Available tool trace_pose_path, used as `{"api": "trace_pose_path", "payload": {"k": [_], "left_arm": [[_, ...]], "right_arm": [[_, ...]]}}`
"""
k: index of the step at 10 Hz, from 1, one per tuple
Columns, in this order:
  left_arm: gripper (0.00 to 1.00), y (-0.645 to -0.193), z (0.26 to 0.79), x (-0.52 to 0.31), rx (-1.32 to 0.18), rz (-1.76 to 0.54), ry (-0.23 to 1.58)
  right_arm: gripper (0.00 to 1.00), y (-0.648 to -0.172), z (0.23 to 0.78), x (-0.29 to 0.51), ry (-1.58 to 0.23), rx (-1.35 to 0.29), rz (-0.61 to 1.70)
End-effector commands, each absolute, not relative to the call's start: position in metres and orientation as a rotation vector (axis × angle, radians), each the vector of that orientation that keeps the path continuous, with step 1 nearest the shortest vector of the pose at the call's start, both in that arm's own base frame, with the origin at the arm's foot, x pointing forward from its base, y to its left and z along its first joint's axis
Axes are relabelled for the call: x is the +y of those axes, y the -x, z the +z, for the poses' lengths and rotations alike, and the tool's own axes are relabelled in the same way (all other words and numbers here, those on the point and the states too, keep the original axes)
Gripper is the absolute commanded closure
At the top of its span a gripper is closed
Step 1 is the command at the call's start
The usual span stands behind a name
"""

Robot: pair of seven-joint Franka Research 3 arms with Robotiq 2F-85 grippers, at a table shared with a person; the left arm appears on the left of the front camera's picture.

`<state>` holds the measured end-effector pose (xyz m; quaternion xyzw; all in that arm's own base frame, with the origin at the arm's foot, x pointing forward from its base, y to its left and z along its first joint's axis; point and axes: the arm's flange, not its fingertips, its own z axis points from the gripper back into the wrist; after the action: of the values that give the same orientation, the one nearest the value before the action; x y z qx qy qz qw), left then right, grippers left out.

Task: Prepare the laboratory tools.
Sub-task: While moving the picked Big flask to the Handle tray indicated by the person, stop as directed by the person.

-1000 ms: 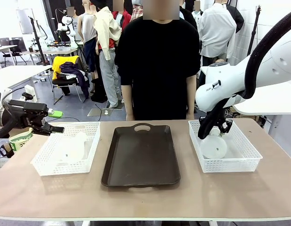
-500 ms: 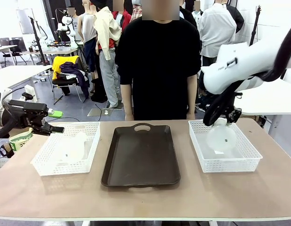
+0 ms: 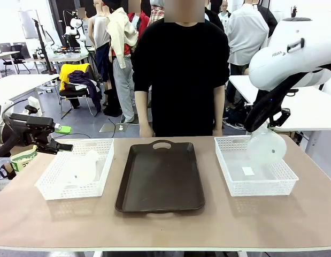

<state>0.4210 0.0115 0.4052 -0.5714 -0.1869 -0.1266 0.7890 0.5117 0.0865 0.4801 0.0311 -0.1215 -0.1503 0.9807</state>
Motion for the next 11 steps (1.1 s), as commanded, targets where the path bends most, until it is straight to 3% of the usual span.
{"api": "trace_pose_path", "payload": {"k": [1, 7, 11], "left_arm": [[0.00, -0.420, 0.406, 0.012, -0.409, -0.276, 1.239], [0.00, -0.420, 0.406, 0.012, -0.409, -0.276, 1.239], [0.00, -0.420, 0.406, 0.012, -0.409, -0.276, 1.239]], "right_arm": [[1.00, -0.486, 0.479, 0.092, -0.125, -0.294, -0.201], [1.00, -0.491, 0.473, 0.129, -0.155, -0.259, -0.028], [1.00, -0.484, 0.474, 0.127, -0.129, -0.259, -0.054]]}}
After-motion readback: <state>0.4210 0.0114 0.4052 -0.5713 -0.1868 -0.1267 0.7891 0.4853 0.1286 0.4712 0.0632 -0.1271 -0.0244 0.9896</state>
